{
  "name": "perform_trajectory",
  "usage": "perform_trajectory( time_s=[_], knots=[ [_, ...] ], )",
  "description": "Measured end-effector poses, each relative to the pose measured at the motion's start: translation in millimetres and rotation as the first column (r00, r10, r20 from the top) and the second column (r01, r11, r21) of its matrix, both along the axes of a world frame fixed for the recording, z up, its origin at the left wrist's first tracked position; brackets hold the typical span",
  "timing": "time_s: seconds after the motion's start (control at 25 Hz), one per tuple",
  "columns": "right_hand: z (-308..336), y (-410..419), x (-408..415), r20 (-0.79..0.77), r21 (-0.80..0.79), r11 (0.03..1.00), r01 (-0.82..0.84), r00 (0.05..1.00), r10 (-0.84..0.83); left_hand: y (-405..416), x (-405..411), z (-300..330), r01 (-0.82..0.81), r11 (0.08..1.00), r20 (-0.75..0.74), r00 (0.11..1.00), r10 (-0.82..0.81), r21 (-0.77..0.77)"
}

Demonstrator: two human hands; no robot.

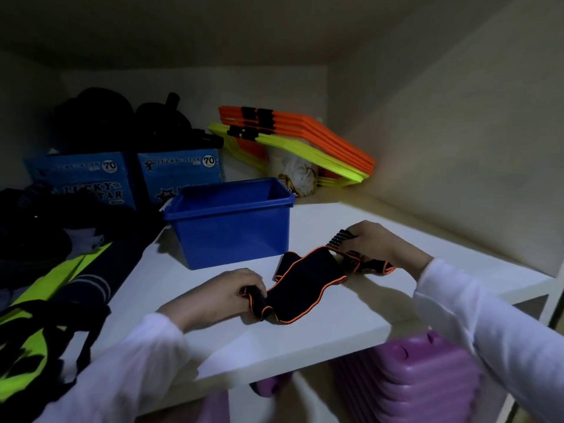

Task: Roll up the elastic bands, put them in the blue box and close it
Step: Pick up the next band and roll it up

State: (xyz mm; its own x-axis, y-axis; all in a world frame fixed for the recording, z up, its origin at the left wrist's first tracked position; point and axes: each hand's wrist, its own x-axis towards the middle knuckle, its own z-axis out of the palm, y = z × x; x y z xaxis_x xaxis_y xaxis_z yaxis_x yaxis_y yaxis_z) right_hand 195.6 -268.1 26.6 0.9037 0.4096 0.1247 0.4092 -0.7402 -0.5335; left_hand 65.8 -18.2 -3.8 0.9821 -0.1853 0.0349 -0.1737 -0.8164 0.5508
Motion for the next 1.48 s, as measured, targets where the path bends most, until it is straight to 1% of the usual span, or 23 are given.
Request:
perform_trajectory(
  time_s=[0.08,0.12,0.16,0.32,0.36,0.44,0.52,0.6,0.64,0.72,0.84,0.88,0.92,0.96,1.0,1.04,1.08,1.12,1.16,1.24,1.36,1.4,1.48],
  knots=[
    [10,10,-17,-0.031,0.173,0.985,-0.024,0.999,0.029,-6,3,-2,0.037,0.999,-0.015,0.999,-0.037,-0.037],
    [13,16,-23,-0.047,0.208,0.977,-0.046,0.997,0.057,-8,5,-3,0.052,0.995,-0.035,0.998,-0.055,-0.084],
    [13,21,-30,-0.052,0.199,0.977,-0.073,0.995,0.085,-11,6,-4,0.062,0.989,-0.062,0.996,-0.07,-0.133],
    [1,39,-44,0.067,-0.029,0.986,-0.164,0.984,0.166,-19,5,-1,0.005,0.931,-0.188,0.979,-0.078,-0.364],
    [-2,42,-45,0.089,-0.073,0.983,-0.168,0.981,0.174,-20,6,1,-0.009,0.913,-0.188,0.979,-0.074,-0.407],
    [-5,47,-47,0.116,-0.13,0.978,-0.162,0.977,0.178,-24,7,8,-0.009,0.904,-0.099,0.994,-0.037,-0.427],
    [-4,52,-49,0.102,-0.129,0.978,-0.162,0.979,0.175,-27,11,13,-0.014,0.915,-0.021,1.0,0.006,-0.404],
    [-2,54,-52,0.097,-0.114,0.977,-0.178,0.977,0.189,-33,14,16,-0.013,0.945,-0.03,1.0,0.004,-0.327],
    [0,55,-54,0.095,-0.083,0.977,-0.195,0.975,0.203,-37,17,15,0.0,0.964,-0.043,0.999,-0.012,-0.268],
    [1,55,-56,0.023,0.071,0.972,-0.225,0.974,0.224,-46,22,12,0.039,0.986,-0.044,0.998,-0.047,-0.165],
    [-1,49,-56,-0.197,0.347,0.909,-0.231,0.93,0.311,-50,31,7,0.003,0.996,0.085,0.996,0.004,-0.086],
    [-2,44,-53,-0.252,0.417,0.879,-0.232,0.9,0.356,-50,32,7,-0.016,0.997,0.128,0.991,0.025,-0.077],
    [-2,38,-50,-0.265,0.448,0.86,-0.243,0.883,0.388,-48,33,6,-0.034,0.997,0.158,0.986,0.046,-0.076],
    [-3,29,-44,-0.22,0.412,0.87,-0.269,0.898,0.382,-47,34,5,-0.046,0.995,0.174,0.983,0.061,-0.086],
    [-4,18,-35,-0.125,0.276,0.913,-0.302,0.93,0.345,-45,34,5,-0.051,0.993,0.18,0.981,0.07,-0.108],
    [-7,8,-26,-0.032,0.069,0.947,-0.313,0.948,0.316,-44,34,5,-0.057,0.989,0.178,0.981,0.081,-0.138],
    [-10,-2,-17,0.019,-0.135,0.945,-0.298,0.953,0.303,-43,33,6,-0.062,0.981,0.173,0.98,0.094,-0.181],
    [-14,-11,-11,0.035,-0.269,0.92,-0.284,0.952,0.304,-42,33,7,-0.072,0.97,0.164,0.98,0.113,-0.233],
    [-18,-17,-5,0.041,-0.332,0.902,-0.278,0.95,0.308,-40,33,9,-0.086,0.954,0.152,0.979,0.134,-0.286],
    [-28,-27,6,0.049,-0.331,0.906,-0.264,0.954,0.296,-37,33,12,-0.117,0.912,0.111,0.979,0.173,-0.392],
    [-37,-40,23,0.102,-0.307,0.937,-0.165,0.974,0.204,-31,32,13,-0.148,0.8,0.017,0.981,0.193,-0.581],
    [-39,-43,28,0.102,-0.303,0.945,-0.124,0.982,0.162,-29,31,13,-0.157,0.785,-0.001,0.981,0.195,-0.6],
    [-43,-47,35,0.085,-0.28,0.958,-0.062,0.992,0.089,-26,29,12,-0.169,0.787,-0.015,0.98,0.199,-0.593]
  ],
)
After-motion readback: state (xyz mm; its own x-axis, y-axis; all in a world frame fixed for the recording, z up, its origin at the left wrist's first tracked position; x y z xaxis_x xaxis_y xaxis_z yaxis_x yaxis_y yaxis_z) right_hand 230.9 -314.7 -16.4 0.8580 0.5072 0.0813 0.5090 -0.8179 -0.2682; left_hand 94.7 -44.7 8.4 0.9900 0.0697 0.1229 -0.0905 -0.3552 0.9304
